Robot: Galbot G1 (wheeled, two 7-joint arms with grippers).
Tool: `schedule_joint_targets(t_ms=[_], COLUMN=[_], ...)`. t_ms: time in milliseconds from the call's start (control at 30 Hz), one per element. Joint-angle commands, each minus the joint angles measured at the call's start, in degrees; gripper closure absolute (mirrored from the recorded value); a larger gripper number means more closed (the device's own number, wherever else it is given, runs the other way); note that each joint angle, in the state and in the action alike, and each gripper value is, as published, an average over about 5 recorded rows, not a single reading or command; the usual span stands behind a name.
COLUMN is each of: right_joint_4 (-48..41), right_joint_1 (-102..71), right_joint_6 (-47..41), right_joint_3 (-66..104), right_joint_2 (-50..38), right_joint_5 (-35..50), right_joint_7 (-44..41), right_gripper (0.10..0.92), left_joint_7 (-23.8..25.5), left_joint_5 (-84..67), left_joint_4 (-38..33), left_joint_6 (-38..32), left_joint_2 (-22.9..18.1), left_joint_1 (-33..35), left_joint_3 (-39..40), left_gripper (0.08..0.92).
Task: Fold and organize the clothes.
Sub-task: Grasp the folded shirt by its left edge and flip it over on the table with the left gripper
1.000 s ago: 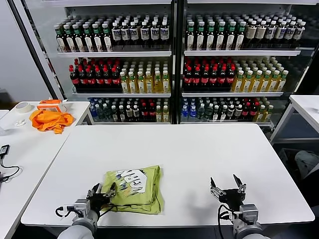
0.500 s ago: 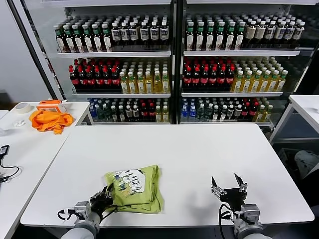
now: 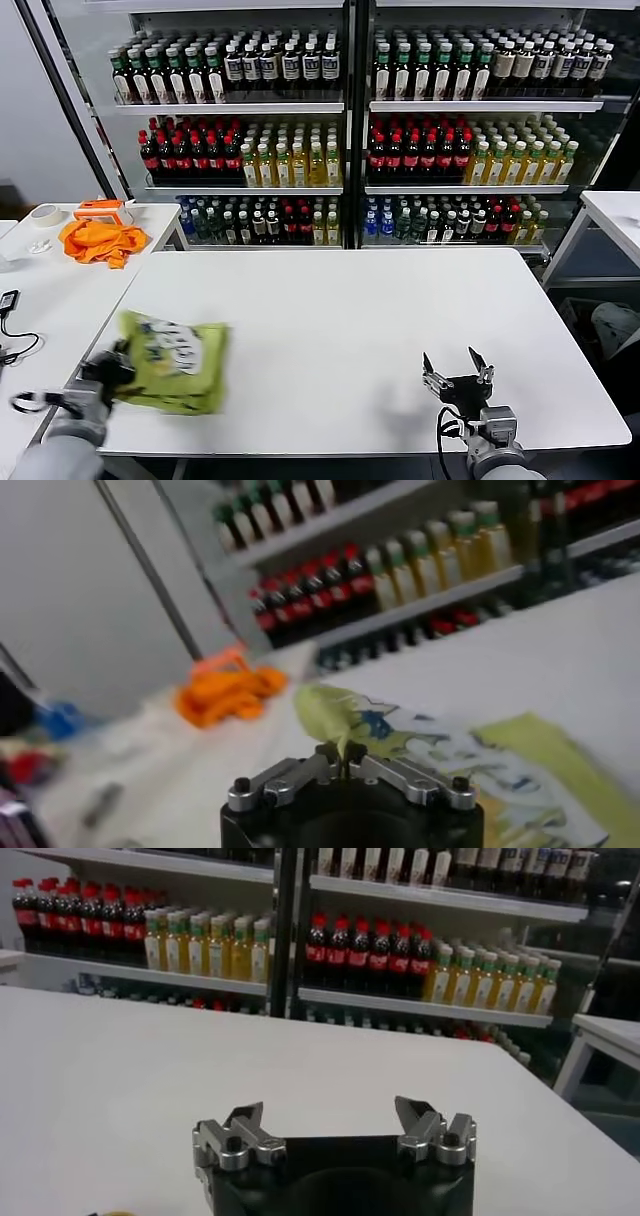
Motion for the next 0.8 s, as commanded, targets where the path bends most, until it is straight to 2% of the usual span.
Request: schedule_joint_targets(t_ms=[33,100,200,300,433,667,800], right_joint_4=[-0.3,-0.1,0.1,0.3,0.4,0.6,0.8], right_joint_1=[1.8,1.5,1.0,0.6,0.5,0.9,0.9], right_joint_6=[-0.2,-0.2,-0.2,-0.2,-0.2,-0.2,-0.2], right_joint_3=[-2.5,-2.3,-1.4,-0.9,-1.2,-1.6,-1.4], right_joint_2=[0.1,-0.1,-0.5,-0.7,-0.7,-0.5,-0.4], right_joint_5=[-0.6,-0.7,-0.6,-0.6,-0.7,-0.8,-0.8], right_joint_7=[0.1,0.1,0.0,0.0,-0.1,-0.1,-0.1], right_gripper=[0.203,0.203,0.203,0.203,0.203,0.203,0.203], left_joint_7=[6.1,5.0,4.3,4.8,4.5,2.1,-1.7], left_joint_5=[-1.0,-4.6,-3.1,2.8,4.7,0.0,-3.8], left_joint_4=[-9.5,-12.8,-13.5,-10.6,-7.0,-5.2,-2.7], left_joint_6=[3.5,5.3,5.6,4.7,4.3,5.1,4.8], left_joint_2=[1.5,-4.0,-12.7,-19.0,-22.9,-23.5,-24.7], left_joint_1=[-1.0,-2.0,-1.7,-1.9,-6.3,-10.9,-13.2], left_joint_3=[-2.0,9.7,26.2,36.2,37.4,34.7,35.0], left_gripper=[0.9,0.9,0.9,0.9,0.9,0.9,0.9])
